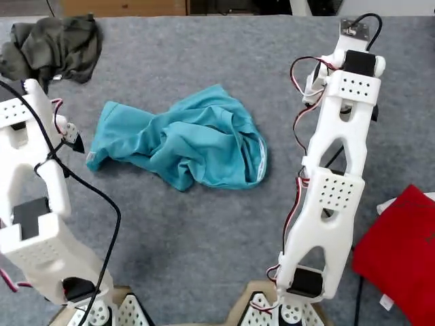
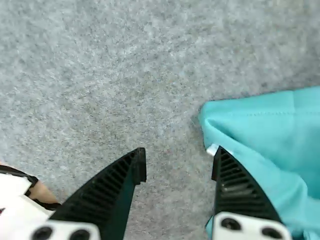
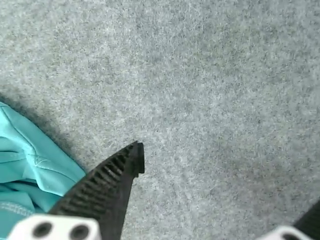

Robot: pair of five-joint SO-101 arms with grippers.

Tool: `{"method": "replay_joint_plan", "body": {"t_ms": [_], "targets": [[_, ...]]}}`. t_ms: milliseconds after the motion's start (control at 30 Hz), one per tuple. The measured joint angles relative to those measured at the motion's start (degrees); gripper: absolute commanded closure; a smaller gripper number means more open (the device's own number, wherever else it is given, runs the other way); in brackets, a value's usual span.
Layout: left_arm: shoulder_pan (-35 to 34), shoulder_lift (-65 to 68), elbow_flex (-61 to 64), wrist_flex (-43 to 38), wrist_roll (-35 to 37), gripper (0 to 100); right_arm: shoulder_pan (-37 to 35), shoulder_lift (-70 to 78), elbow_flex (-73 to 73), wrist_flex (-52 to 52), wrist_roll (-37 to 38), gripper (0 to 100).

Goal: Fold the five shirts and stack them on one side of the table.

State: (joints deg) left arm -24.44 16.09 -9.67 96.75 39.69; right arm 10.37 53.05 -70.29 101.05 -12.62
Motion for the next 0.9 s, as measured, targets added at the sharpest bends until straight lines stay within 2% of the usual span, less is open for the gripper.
{"method": "replay_joint_plan", "body": {"t_ms": [200, 400, 700, 900], "targets": [[0.79, 9.49, -0.44, 0.00, 3.08, 77, -0.09, 0.00, 0.00, 0.00, 0.00, 48.6], [0.79, 16.97, -6.15, 0.00, 5.10, 78, -0.35, 0.00, 0.00, 0.00, 0.00, 48.6], [0.79, 18.11, -15.12, 2.46, 8.09, 77, -0.35, 0.00, 0.00, 0.00, 0.00, 48.6], [0.79, 18.11, -16.70, 3.08, 9.23, 77, -0.26, 0.00, 0.00, 0.00, 0.00, 48.6]]}}
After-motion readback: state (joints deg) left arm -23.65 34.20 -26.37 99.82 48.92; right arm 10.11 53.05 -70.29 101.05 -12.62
